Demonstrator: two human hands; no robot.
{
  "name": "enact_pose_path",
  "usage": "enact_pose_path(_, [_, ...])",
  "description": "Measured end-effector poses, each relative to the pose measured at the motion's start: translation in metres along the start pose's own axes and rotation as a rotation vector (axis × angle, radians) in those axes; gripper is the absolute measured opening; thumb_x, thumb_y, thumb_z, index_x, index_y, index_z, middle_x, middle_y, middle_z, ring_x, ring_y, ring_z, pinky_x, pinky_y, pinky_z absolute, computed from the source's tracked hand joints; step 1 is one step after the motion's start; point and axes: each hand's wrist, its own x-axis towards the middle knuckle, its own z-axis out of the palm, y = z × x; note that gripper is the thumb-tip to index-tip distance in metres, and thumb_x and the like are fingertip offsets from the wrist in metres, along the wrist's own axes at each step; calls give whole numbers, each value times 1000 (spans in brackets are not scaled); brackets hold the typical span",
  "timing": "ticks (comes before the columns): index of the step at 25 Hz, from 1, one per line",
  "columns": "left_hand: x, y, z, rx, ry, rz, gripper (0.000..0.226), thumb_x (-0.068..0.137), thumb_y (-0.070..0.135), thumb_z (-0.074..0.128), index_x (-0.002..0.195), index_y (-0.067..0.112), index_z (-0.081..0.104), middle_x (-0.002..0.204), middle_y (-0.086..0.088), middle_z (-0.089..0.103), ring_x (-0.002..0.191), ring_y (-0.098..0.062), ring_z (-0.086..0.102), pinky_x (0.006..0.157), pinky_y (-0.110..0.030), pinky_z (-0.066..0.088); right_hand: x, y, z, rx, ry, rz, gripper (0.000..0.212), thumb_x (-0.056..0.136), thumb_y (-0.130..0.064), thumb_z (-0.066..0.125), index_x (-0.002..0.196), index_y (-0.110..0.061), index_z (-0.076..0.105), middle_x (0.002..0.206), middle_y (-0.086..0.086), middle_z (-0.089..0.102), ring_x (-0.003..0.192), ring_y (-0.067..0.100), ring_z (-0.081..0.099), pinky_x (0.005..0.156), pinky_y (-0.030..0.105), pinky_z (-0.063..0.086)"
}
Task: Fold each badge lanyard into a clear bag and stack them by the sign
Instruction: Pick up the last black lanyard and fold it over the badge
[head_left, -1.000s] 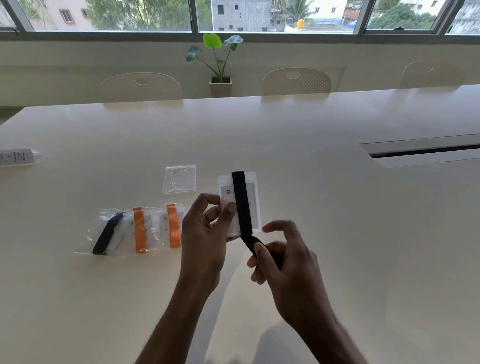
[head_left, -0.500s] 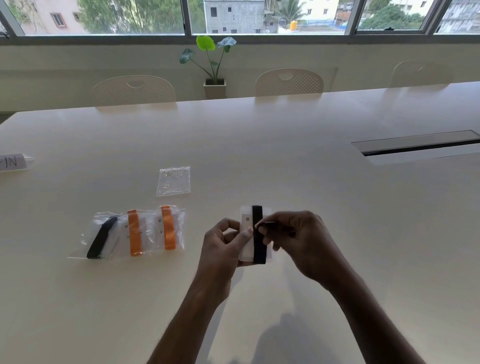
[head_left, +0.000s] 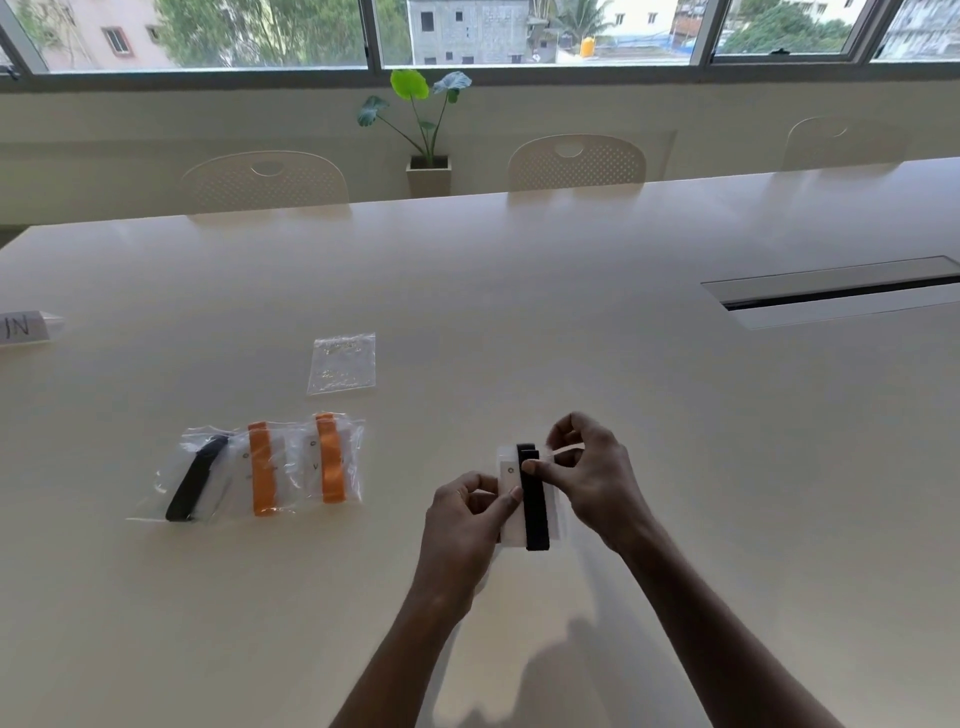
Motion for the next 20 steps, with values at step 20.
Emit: enact_pose_path(20, [8,-2,9,699,194,308,45,92,39,76,134,31,61,114,9,55,87,-11,65,81,-23,55,12,27,30,-222,72,-197,18,87,-25,83,89,-22,65,99,-6,65,79,6,68,73,34,62])
